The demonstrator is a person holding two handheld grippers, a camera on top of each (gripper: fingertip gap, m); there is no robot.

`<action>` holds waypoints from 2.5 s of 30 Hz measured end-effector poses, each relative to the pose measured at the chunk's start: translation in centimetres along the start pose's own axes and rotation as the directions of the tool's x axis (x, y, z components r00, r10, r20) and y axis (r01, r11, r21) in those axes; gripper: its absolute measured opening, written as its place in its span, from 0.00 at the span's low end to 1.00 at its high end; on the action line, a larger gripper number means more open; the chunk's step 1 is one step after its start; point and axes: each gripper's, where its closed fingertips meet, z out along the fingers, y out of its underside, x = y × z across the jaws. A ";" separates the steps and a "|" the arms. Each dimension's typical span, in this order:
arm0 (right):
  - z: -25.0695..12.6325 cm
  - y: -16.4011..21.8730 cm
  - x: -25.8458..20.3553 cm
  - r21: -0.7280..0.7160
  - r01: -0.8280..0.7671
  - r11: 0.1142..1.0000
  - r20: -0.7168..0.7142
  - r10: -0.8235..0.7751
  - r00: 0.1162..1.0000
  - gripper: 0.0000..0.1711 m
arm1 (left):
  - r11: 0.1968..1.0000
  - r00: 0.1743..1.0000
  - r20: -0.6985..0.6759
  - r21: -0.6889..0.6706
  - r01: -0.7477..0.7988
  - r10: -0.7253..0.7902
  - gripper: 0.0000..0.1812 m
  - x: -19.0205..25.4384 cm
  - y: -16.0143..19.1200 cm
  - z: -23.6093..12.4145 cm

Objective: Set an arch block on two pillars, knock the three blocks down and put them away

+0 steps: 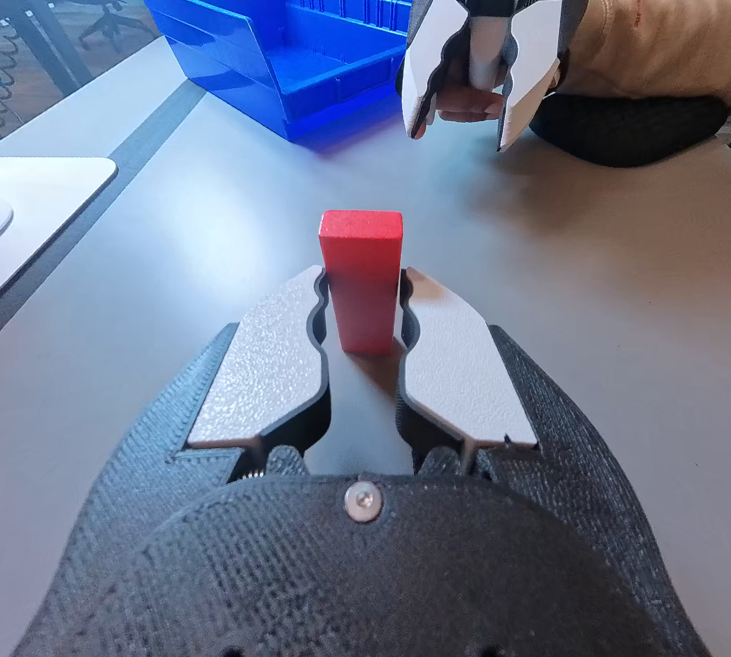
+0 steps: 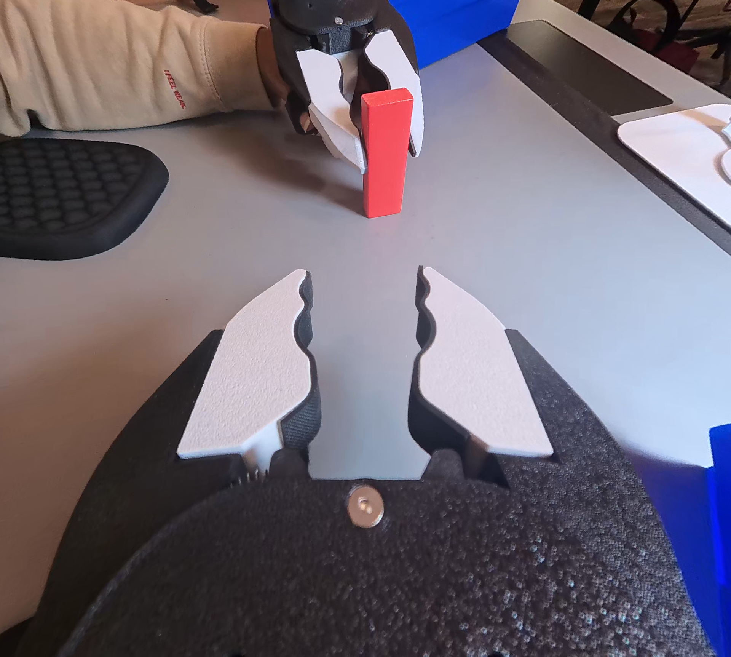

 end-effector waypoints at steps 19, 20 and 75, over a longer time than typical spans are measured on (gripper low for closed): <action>0.2 0.4 0.1 -0.010 -0.013 1.000 0.005 0.013 1.000 0.29 | 1.000 1.000 0.010 0.002 0.002 -0.002 0.20 -0.2 0.1 -0.3; 0.2 0.4 0.1 -0.011 -0.014 1.000 0.005 0.014 1.000 0.29 | 1.000 1.000 0.010 0.001 0.000 0.000 0.20 -0.2 0.1 -0.3; 0.1 0.8 0.5 -0.025 -0.048 0.999 0.002 0.048 0.999 0.29 | 0.565 0.381 0.853 -0.128 0.815 -0.358 0.34 -16.1 12.8 -23.2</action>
